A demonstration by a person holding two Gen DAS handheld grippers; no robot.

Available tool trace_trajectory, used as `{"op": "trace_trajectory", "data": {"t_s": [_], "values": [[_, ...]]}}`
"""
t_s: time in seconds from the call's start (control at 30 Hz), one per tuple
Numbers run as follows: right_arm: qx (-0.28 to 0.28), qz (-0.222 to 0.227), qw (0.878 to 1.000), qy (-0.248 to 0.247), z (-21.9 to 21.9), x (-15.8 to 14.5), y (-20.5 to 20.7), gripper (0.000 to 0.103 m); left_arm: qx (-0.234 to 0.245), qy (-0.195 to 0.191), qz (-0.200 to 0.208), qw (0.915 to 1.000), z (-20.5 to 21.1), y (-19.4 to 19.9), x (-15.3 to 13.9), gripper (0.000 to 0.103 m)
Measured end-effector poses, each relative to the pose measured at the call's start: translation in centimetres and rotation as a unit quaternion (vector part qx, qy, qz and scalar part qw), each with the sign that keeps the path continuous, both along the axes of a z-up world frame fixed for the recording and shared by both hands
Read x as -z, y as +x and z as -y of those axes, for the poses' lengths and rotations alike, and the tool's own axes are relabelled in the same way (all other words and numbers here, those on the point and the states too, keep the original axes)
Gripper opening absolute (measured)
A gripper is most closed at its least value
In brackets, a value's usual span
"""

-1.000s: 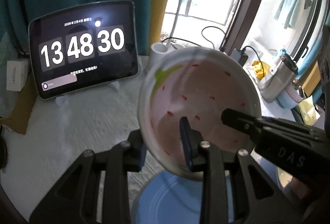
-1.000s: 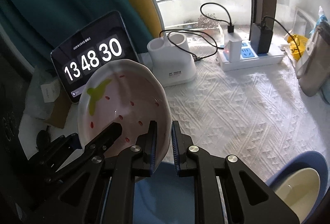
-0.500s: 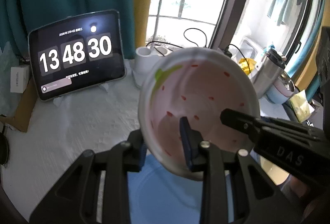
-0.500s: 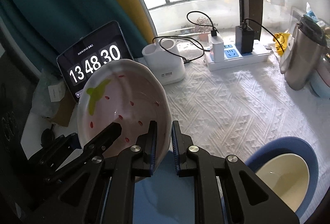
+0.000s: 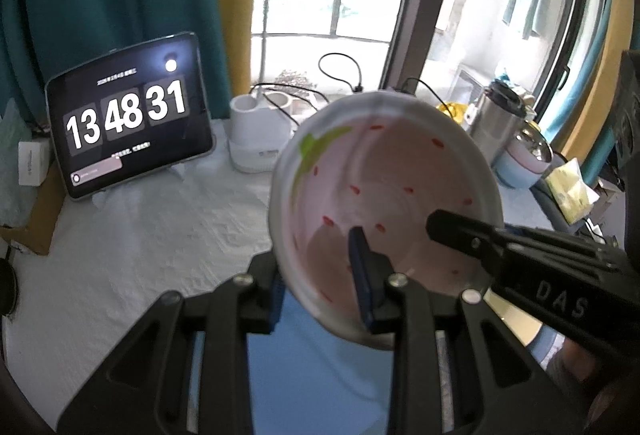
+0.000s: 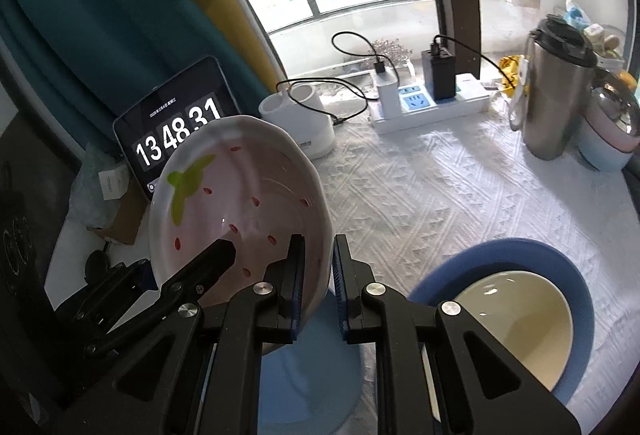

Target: Organize plates and bowls

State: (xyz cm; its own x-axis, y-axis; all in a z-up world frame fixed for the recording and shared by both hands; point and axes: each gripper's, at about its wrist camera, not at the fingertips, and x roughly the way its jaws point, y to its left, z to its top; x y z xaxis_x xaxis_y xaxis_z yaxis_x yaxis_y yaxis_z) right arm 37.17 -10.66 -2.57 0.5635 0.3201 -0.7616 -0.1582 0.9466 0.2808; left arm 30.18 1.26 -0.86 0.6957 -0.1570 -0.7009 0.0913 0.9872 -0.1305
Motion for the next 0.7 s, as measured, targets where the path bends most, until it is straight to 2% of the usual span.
{"op": "trace_trajectory", "data": {"t_s": [0.7], "values": [[0.042, 0.008, 0.999, 0.023, 7.9, -0.5, -3.5, 0.015, 0.048, 0.025, -0.001, 0.9985, 8.0, -2.3, -0.4, 0.03]]}}
